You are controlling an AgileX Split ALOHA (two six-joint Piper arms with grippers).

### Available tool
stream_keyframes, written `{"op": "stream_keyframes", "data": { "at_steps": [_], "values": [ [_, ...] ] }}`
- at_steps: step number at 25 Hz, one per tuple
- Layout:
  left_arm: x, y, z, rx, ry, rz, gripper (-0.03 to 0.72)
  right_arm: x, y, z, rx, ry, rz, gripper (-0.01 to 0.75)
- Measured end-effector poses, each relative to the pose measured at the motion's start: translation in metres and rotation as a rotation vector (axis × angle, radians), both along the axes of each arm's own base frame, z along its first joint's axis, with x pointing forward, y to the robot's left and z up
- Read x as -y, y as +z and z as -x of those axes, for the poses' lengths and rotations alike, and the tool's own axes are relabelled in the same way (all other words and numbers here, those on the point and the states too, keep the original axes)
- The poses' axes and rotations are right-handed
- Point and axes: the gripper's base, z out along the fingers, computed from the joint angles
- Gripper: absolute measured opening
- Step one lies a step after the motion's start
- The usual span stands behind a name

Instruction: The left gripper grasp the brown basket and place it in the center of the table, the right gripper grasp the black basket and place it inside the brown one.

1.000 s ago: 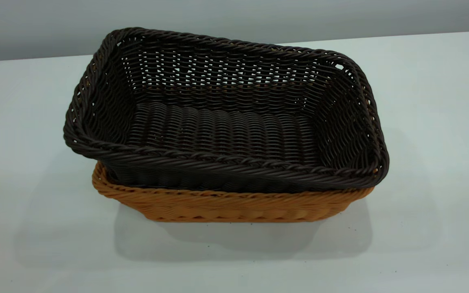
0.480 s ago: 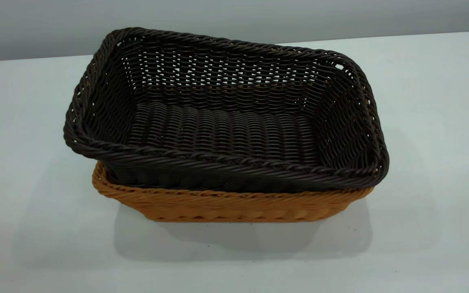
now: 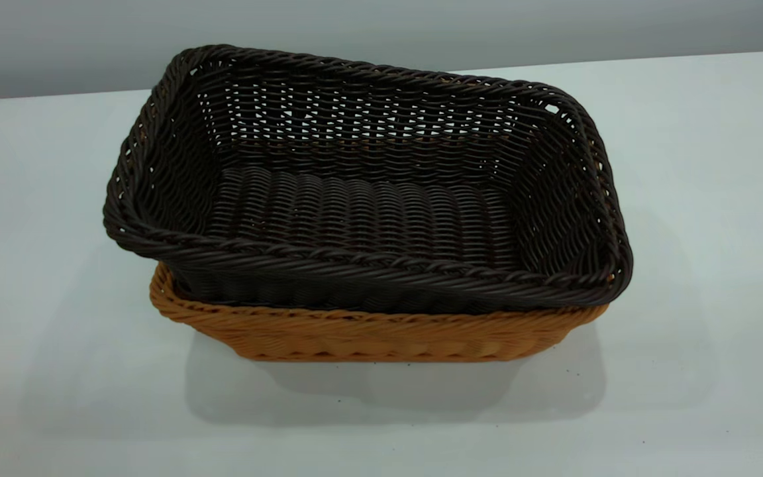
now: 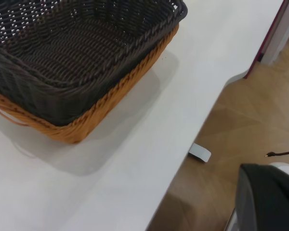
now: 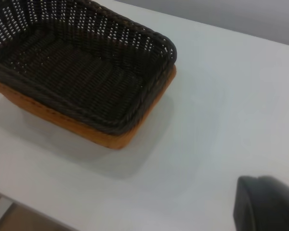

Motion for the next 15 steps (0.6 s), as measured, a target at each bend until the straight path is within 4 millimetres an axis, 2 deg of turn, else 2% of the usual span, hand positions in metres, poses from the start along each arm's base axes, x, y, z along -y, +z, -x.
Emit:
{"op": "stream_keyframes", "data": {
  "at_steps": [7,15],
  "values": [
    [0.0002,0.0001,-0.0002,0.003,-0.001,-0.003,-0.001,-0.0002,0.0,0.0001,0.0,-0.061,-0.001,0.0],
    [0.0003,0.0002,-0.0003,0.004,0.003,-0.001,-0.001,-0.0016,0.0,0.0005,0.0,-0.38,-0.001,0.0]
  ]
}}
